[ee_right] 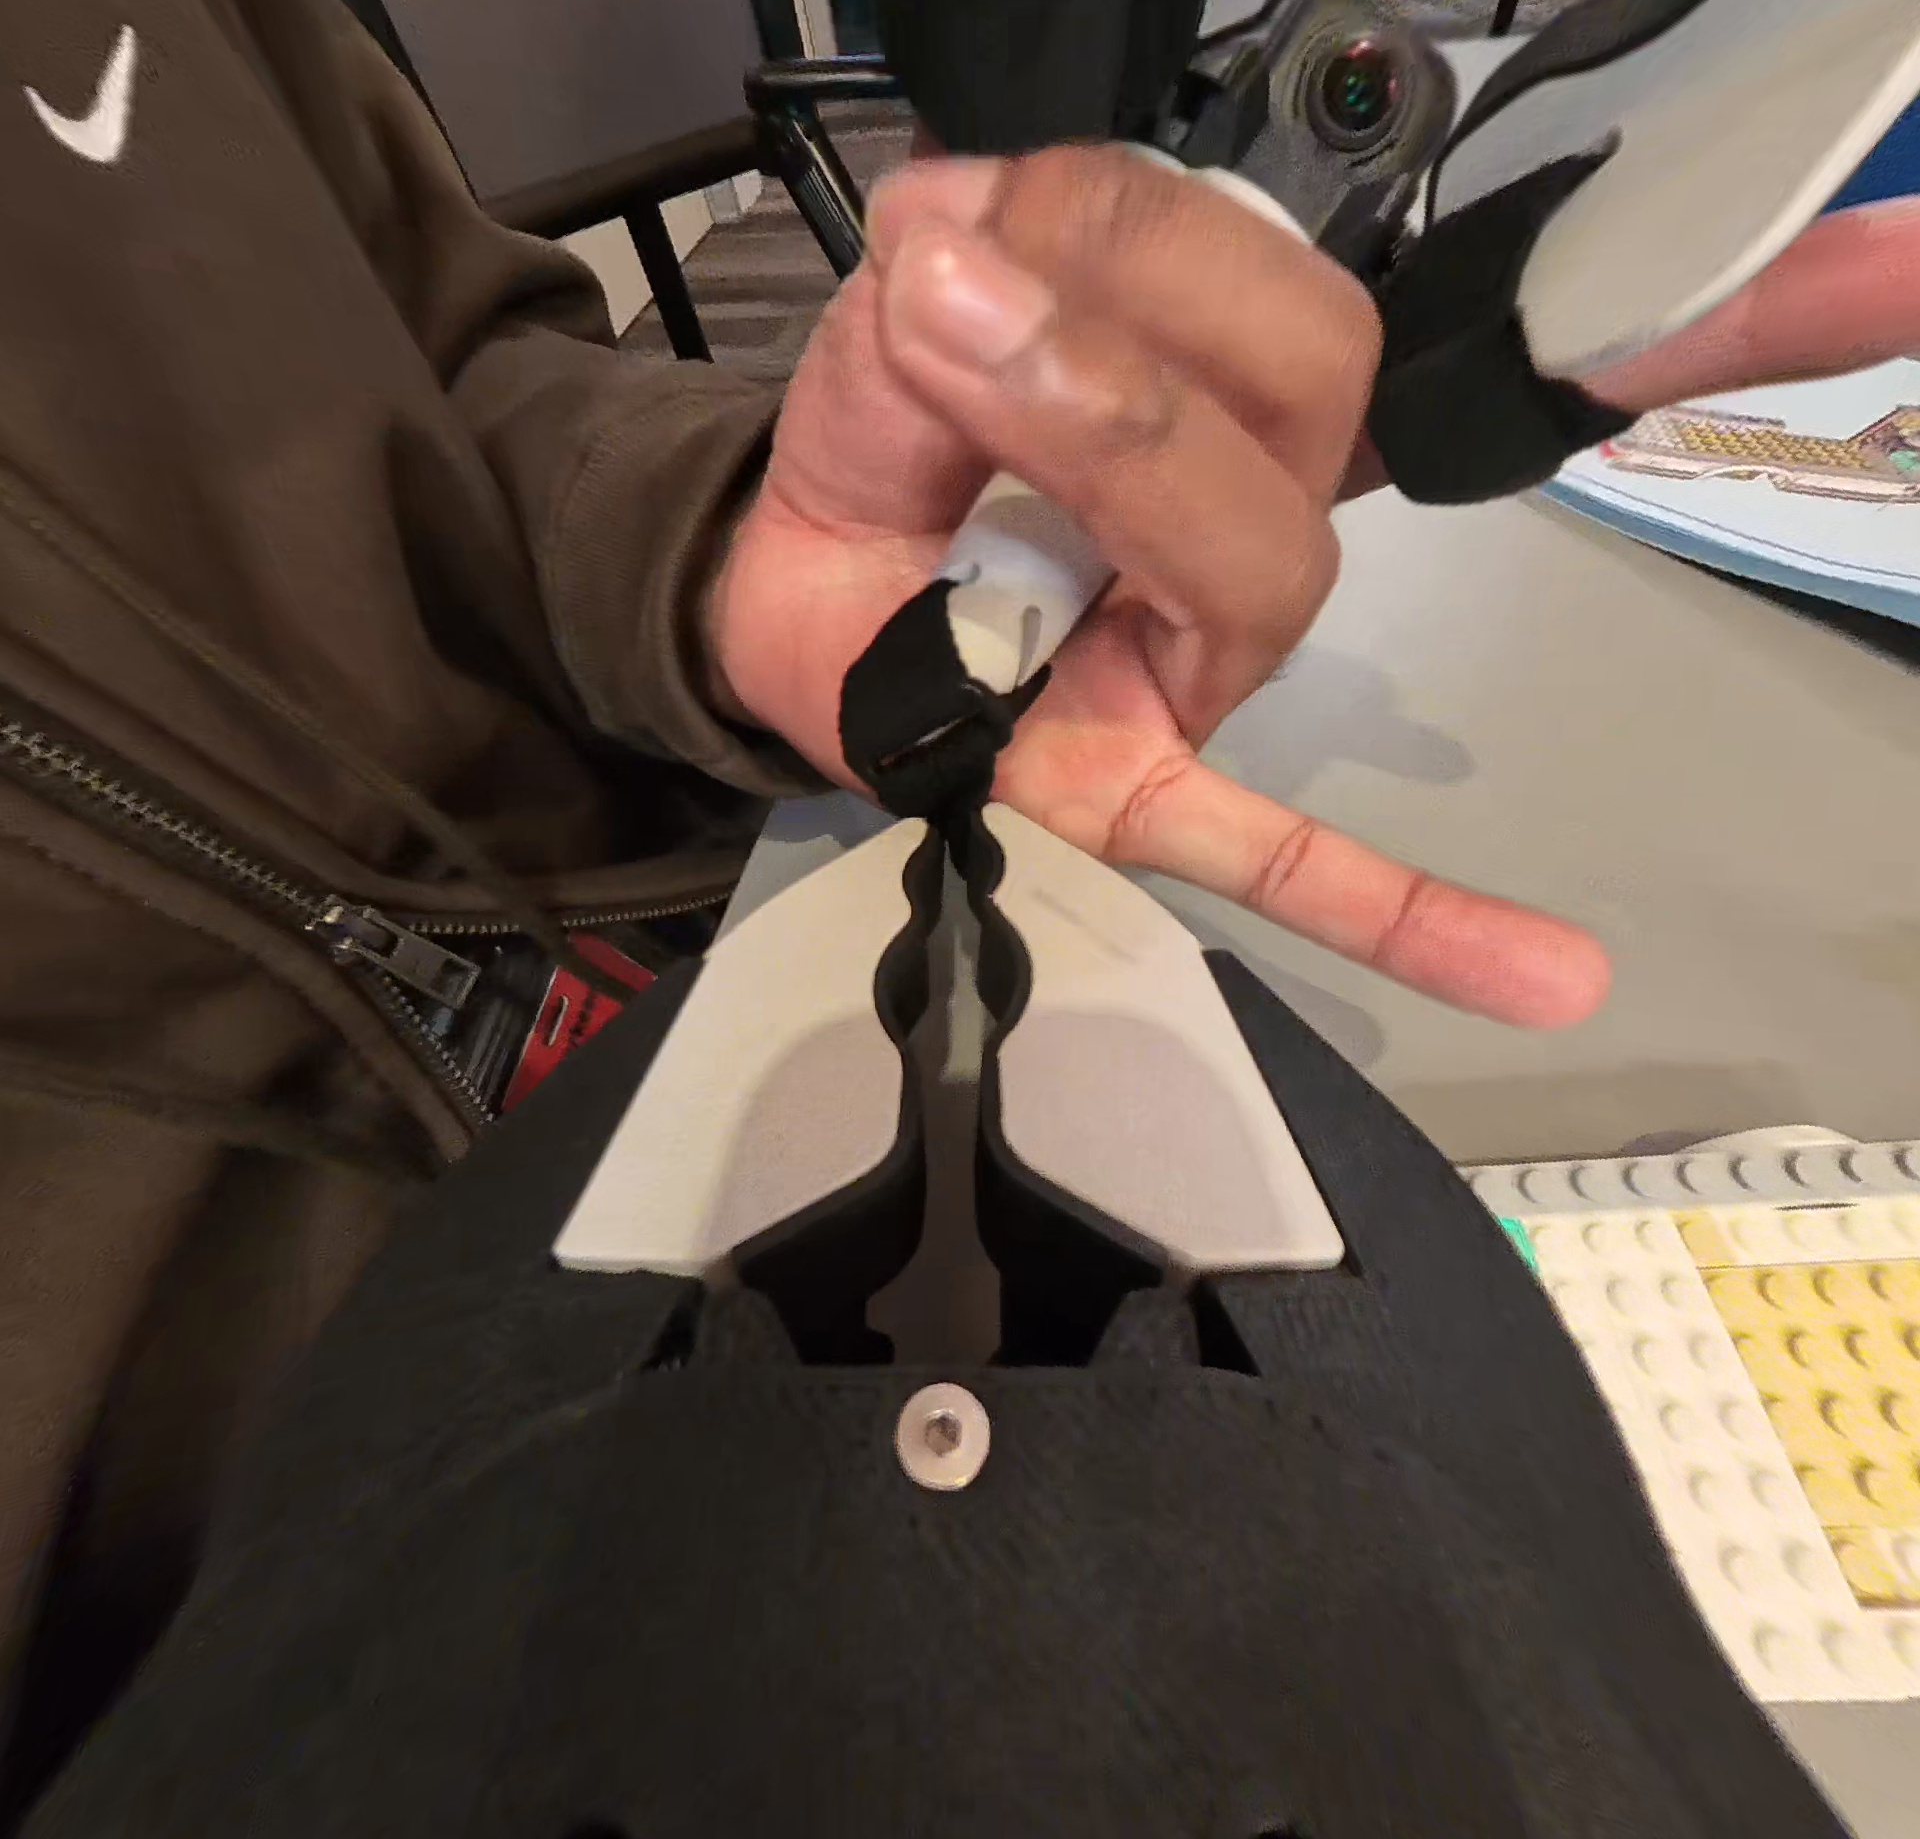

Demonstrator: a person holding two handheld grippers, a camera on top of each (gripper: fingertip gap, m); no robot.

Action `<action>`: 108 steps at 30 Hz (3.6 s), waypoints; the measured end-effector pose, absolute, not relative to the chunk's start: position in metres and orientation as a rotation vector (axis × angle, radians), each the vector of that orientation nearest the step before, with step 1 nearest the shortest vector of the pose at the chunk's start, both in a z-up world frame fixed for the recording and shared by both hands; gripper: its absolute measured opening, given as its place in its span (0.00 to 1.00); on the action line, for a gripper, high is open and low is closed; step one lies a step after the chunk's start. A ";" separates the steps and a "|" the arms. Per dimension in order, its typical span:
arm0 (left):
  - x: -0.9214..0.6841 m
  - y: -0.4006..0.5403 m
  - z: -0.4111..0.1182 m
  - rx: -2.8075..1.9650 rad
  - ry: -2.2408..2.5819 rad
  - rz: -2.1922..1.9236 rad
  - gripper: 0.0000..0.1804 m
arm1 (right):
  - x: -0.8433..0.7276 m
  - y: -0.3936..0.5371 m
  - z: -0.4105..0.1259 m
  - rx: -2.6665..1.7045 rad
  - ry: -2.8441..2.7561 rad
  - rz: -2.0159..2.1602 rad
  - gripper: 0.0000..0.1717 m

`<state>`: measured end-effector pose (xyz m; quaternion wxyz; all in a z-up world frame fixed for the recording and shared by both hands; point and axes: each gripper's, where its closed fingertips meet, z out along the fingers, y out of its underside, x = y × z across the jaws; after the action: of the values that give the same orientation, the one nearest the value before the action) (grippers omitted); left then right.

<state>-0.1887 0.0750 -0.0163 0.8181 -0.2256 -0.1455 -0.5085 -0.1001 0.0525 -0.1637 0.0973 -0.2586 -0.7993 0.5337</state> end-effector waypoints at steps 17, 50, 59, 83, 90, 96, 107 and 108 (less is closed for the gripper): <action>-0.180 0.086 -0.018 -0.740 -0.243 -0.817 0.31 | -0.127 0.060 -0.178 -0.874 -2.297 1.321 0.06; -0.241 0.133 -0.125 -1.767 -0.103 -0.283 0.36 | 0.058 0.330 -0.119 -1.412 -1.843 0.376 0.08; -0.238 0.132 -0.125 -1.714 -0.099 -0.280 0.35 | 0.130 0.391 -0.187 -1.715 -2.197 0.059 0.25; -0.228 0.131 -0.128 -1.694 -0.139 -0.556 0.32 | 0.070 0.526 -0.172 -1.430 -2.378 -0.188 0.21; -0.235 0.128 -0.125 -1.653 -0.185 -0.575 0.32 | 0.069 0.552 -0.210 -1.181 -2.681 -0.299 0.16; -0.236 0.131 -0.129 -1.676 -0.204 -0.604 0.32 | 0.065 0.544 -0.214 -1.116 -2.804 -0.238 0.11; -0.236 0.133 -0.130 -1.679 -0.208 -0.643 0.31 | 0.067 0.530 -0.216 -1.149 -2.886 -0.234 0.14; -0.236 0.133 -0.130 -1.677 -0.207 -0.646 0.31 | 0.067 0.529 -0.216 -1.142 -2.884 -0.239 0.14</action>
<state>-0.2355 0.1328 -0.1300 0.6180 -0.7289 -0.0897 -0.2806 0.0672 0.5294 -0.2161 0.0153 -0.3670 -0.9269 -0.0768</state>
